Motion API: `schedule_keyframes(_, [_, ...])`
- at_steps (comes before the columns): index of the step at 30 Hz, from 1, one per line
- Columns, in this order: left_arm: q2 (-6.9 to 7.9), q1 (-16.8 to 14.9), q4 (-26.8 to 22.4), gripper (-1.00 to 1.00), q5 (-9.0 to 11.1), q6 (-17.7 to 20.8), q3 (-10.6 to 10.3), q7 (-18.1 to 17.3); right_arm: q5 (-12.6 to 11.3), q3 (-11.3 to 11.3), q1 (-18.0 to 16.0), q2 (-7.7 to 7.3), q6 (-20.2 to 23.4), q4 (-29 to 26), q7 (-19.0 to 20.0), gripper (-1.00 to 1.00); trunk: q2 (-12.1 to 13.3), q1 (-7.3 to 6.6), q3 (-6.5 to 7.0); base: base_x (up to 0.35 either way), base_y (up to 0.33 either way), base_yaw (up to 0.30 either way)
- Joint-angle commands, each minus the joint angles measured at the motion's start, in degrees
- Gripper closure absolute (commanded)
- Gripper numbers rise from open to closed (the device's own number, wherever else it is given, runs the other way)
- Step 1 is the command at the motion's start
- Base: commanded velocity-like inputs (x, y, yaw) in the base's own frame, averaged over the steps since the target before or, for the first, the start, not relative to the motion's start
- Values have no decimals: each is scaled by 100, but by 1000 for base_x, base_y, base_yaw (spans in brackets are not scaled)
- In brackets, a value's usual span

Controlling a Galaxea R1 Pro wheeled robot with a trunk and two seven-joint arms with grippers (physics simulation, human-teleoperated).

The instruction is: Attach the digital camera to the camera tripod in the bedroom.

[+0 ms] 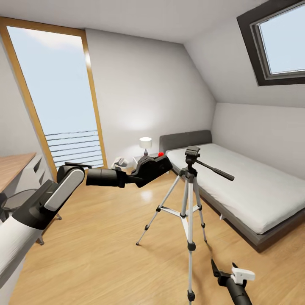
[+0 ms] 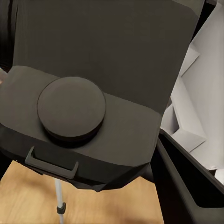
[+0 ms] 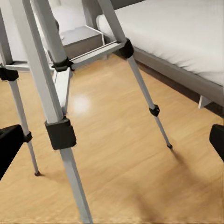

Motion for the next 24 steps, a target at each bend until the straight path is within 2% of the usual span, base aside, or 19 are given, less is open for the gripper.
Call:
schedule_keyframes(1, [4,-9,0,100,-8,10,-5,-39,-19,-45,27,-3,86,23,58,-100,-14,4,-12,0,0,-2])
schedule_keyframes(4, [6,-9,1,100,-6,10,-6,-39,-18,-45,166,-10,502,23,49,-100,-14,4,-12,0,0,0])
schedule_keyframes(10, [7,-10,1,100,-6,10,-11,-39,-17,-45,416,-14,963,23,-141,-100,-14,4,-12,0,0,0])
schedule_keyframes(13, [7,-10,1,100,-8,9,-16,-39,-13,-45,713,-16,1118,23,-753,-100,-14,4,-12,0,0,0])
schedule_keyframes(20, [13,-3,1,100,-8,10,-18,-36,-13,-45,1033,-26,1186,23,-1749,-100,-14,4,-12,0,0,0])
schedule_keyframes(24, [29,-2,-3,100,-10,9,-20,-38,-12,-42,1210,-27,1231,23,-1891,-100,-14,4,-12,0,0,0])
